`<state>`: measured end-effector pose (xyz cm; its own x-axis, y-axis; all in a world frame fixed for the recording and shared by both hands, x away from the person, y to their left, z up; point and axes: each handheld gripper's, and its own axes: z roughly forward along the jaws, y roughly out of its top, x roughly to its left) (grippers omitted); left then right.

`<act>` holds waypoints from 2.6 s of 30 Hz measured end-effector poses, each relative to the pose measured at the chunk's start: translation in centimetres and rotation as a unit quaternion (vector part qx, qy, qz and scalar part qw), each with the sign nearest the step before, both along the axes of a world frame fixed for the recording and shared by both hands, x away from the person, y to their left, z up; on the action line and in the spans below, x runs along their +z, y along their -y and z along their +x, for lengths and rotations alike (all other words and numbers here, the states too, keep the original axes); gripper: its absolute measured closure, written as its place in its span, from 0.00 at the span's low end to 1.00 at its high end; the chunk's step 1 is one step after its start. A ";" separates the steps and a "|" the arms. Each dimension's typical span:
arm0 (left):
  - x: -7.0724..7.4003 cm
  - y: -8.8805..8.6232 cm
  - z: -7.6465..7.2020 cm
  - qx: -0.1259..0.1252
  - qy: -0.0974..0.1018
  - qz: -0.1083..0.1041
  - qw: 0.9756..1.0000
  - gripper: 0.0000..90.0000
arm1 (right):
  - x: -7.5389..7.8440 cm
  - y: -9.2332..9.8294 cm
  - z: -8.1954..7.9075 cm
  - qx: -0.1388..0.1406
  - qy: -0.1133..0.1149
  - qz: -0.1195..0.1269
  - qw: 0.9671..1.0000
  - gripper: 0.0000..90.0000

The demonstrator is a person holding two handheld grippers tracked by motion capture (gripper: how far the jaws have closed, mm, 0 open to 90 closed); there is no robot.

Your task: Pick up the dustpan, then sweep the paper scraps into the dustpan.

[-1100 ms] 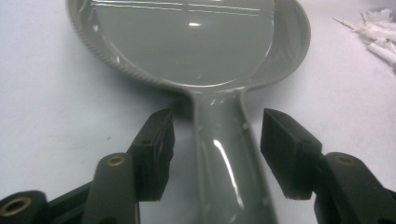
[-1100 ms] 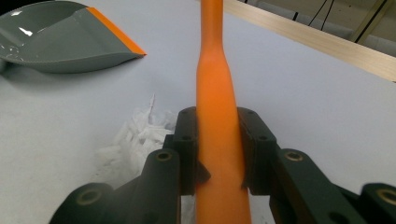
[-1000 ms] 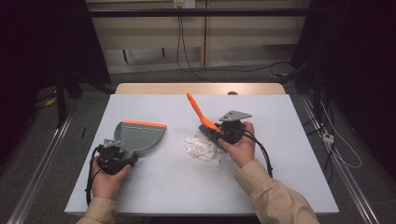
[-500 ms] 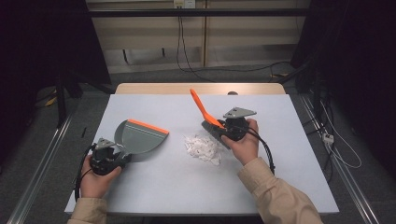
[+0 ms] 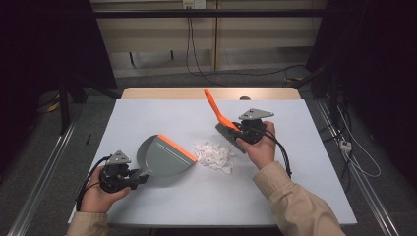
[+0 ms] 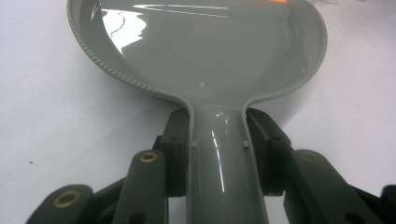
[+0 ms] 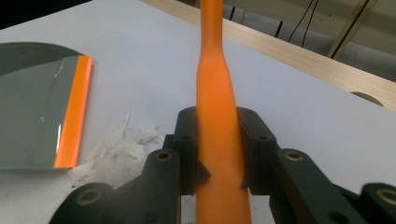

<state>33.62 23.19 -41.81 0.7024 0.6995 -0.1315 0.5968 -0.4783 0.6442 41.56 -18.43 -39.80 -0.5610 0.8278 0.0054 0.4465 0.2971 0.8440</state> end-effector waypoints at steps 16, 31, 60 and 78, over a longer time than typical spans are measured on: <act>0.2 0.6 -1.1 -0.063 -0.012 -0.009 0.998 0.70 | 0.0 0.7 0.0 -0.010 -0.003 -0.008 1.000 0.79; -0.2 1.4 -1.4 -0.100 -0.024 -0.017 0.995 0.70 | -0.2 1.4 -0.1 -0.023 -0.002 -0.011 1.000 0.79; -1.2 3.4 -0.6 -0.110 -0.039 -0.006 0.993 0.69 | -2.8 -1.5 -0.4 -0.015 -0.019 -0.016 1.000 0.79; -1.4 5.2 0.4 -0.109 -0.053 -0.005 0.993 0.69 | -3.3 -3.6 -1.3 0.006 0.006 -0.011 1.000 0.79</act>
